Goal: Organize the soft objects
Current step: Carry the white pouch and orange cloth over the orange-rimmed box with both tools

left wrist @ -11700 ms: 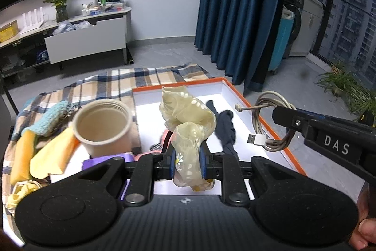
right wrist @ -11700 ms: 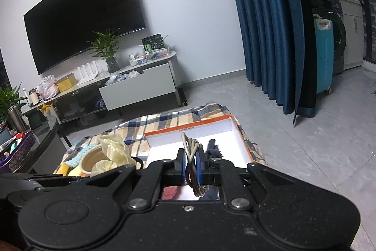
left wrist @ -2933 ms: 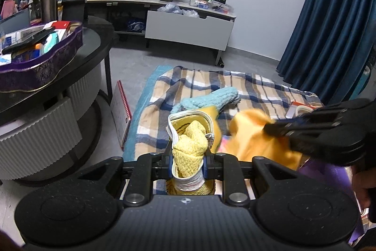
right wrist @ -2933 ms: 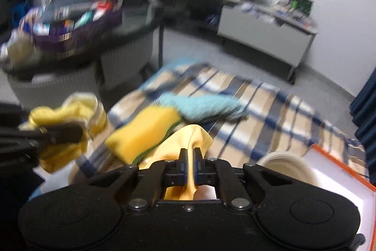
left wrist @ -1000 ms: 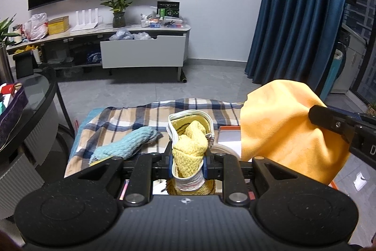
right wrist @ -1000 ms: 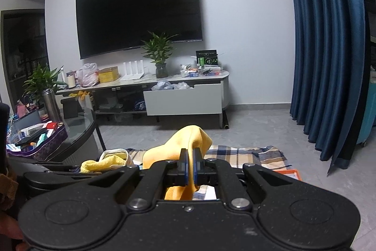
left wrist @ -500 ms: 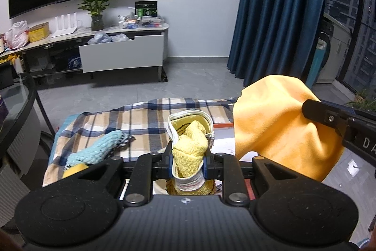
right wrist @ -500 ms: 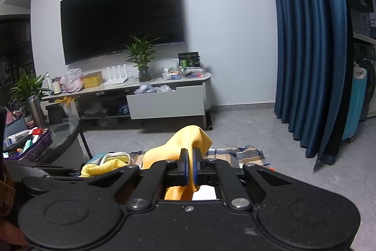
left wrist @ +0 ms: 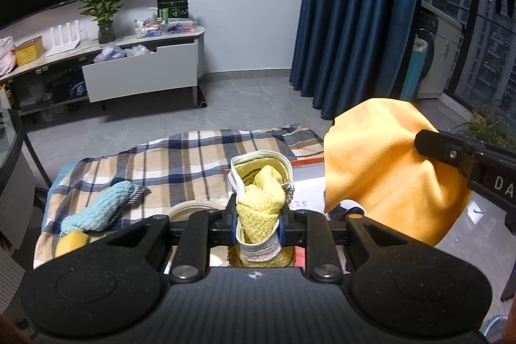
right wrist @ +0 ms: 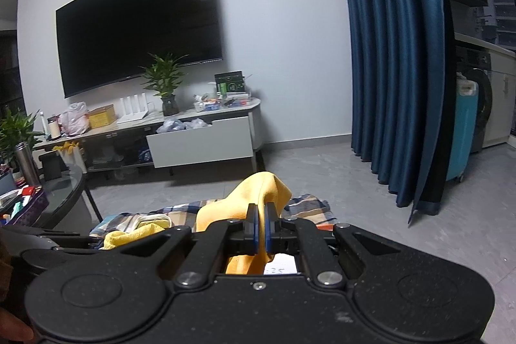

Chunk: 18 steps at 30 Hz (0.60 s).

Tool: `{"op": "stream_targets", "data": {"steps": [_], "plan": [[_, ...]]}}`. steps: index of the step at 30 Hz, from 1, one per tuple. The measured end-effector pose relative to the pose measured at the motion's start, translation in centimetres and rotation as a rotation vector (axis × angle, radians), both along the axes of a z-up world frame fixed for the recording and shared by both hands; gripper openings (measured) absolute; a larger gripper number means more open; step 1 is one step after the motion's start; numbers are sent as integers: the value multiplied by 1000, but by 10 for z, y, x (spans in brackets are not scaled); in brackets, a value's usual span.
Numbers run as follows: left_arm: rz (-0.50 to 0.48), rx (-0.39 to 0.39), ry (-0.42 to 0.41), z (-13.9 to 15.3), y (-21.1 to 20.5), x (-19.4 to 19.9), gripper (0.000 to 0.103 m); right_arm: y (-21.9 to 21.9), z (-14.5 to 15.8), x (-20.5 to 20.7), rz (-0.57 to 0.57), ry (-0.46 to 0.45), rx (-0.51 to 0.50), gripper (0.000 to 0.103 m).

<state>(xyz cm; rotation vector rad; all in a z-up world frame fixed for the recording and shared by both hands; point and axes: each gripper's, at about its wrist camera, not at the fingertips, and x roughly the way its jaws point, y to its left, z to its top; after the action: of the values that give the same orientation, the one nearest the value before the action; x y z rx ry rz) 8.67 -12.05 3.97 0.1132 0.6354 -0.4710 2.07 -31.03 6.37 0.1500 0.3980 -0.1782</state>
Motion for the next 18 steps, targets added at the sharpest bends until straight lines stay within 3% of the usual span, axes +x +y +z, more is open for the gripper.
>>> {"op": "stream_targets", "data": {"steps": [18], "plan": [[-29, 23, 41, -13, -25, 8, 23, -22, -14, 3, -33, 32, 18, 4]]}}
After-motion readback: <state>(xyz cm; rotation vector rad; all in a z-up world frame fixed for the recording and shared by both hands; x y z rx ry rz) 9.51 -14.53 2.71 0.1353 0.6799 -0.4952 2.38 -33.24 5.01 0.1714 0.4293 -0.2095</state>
